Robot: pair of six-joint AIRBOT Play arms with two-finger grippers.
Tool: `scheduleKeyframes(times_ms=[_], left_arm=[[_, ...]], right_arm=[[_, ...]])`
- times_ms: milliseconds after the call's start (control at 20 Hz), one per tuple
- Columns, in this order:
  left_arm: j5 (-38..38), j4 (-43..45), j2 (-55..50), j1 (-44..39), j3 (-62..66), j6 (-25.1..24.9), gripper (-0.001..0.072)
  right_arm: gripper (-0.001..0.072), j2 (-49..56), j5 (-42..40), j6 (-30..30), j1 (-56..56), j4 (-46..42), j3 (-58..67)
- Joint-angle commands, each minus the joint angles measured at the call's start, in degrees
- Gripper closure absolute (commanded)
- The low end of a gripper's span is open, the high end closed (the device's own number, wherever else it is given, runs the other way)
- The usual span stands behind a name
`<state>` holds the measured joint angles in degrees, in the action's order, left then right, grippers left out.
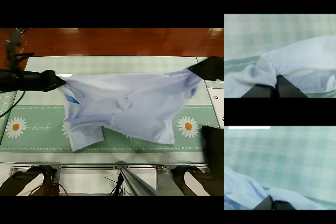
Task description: Fold the shirts.
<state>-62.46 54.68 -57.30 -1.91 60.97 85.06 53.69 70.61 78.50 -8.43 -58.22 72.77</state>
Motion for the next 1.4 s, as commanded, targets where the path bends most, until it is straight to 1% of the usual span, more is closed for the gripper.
scheduleKeyframes(times_ms=[0, 100, 250, 300, 350, 400, 450, 500, 550, 650, 700, 750, 800, 850, 900, 950, 1000, 1100, 1150, 1250, 1350], left_arm=[[13.5, -3.9, -11.0, 0.0, -2.2, -0.5, 0.0681], [16.2, -6.1, -16.7, 0.0, 0.0, -0.6, 0.068], [17.0, -8.8, -22.9, 0.0, 3.5, -0.5, 0.0678], [16.9, -9.8, -24.3, 0.0, 4.2, -0.5, 0.0631], [16.5, -9.9, -25.0, 0.0, 4.4, -0.6, 0.0338], [15.0, -9.5, -25.4, 0.2, 4.5, -0.7, 0.0014], [11.4, -8.3, -25.4, 1.3, 5.1, -3.3, 0.0003], [6.2, -6.1, -25.4, 3.0, 6.3, -5.7, 0.0003], [0.2, -2.9, -25.3, 5.2, 7.7, -6.7, 0.0003], [-11.9, 4.7, -24.7, 11.4, 8.5, -6.6, 0.0003], [-15.9, 6.8, -24.2, 14.4, 7.4, -6.6, 0.0003], [-18.3, 7.5, -23.2, 17.5, 4.7, -6.6, 0.0003], [-20.3, 7.3, -21.9, 20.3, 0.3, -6.6, 0.0003], [-21.6, 6.4, -20.5, 22.6, -4.4, -6.6, 0.0004], [-21.5, 5.8, -19.1, 24.3, -9.2, -7.1, 0.0003], [-19.9, 3.9, -17.5, 25.9, -13.9, -9.4, 0.0003], [-16.9, 0.7, -15.7, 27.2, -17.9, -10.8, 0.0004], [-10.4, -9.9, -11.8, 28.8, -25.6, -17.3, 0.0004], [-6.6, -14.5, -10.4, 28.7, -29.1, -19.8, 0.0004], [-1.8, -22.9, -10.2, 27.8, -33.7, -25.6, 0.0004], [0.8, -27.7, -10.8, 26.4, -36.0, -30.2, 0.0004]], right_arm=[[0.069, 14.6, -11.1, -2.8, 0.0, 6.6, 0.2], [0.069, 23.5, -12.8, -2.7, 0.0, 10.4, 5.3], [0.0689, 34.7, -13.1, -2.0, 0.0, 18.0, 12.2], [0.0682, 37.2, -13.4, -1.9, 0.0, 20.4, 13.3], [0.0462, 39.3, -13.9, -1.9, 0.0, 22.7, 13.8], [0.0134, 40.7, -13.9, -2.0, 0.0, 24.2, 13.8], [0.0076, 41.4, -12.8, -2.3, -0.5, 24.6, 13.8], [0.0076, 41.5, -10.8, -2.4, -1.6, 24.3, 13.8], [0.0076, 41.4, -7.3, -2.5, -3.8, 24.2, 14.0], [0.0081, 41.1, 3.1, -3.5, -10.1, 24.2, 14.6], [0.0085, 40.6, 9.1, -4.8, -13.6, 22.7, 14.6], [0.0086, 39.7, 13.7, -5.5, -16.3, 18.8, 14.6], [0.0087, 38.1, 16.8, -5.0, -18.9, 11.6, 14.1], [0.0087, 35.7, 17.2, -3.8, -20.9, 4.2, 12.5], [0.0088, 32.7, 15.4, -2.3, -22.8, -1.9, 9.9], [0.0087, 29.0, 12.1, -1.5, -25.0, -4.7, 5.6], [0.0086, 25.0, 7.7, -1.6, -27.2, -3.7, -0.2], [0.0086, 18.4, -0.3, -2.1, -29.7, -0.3, -11.8], [0.0086, 15.7, -2.1, -4.1, -30.0, 2.4, -17.4], [0.0086, 12.4, -2.7, -10.2, -30.0, 9.1, -25.4], [0.0085, 10.6, -2.0, -13.6, -30.0, 14.1, -30.4]])
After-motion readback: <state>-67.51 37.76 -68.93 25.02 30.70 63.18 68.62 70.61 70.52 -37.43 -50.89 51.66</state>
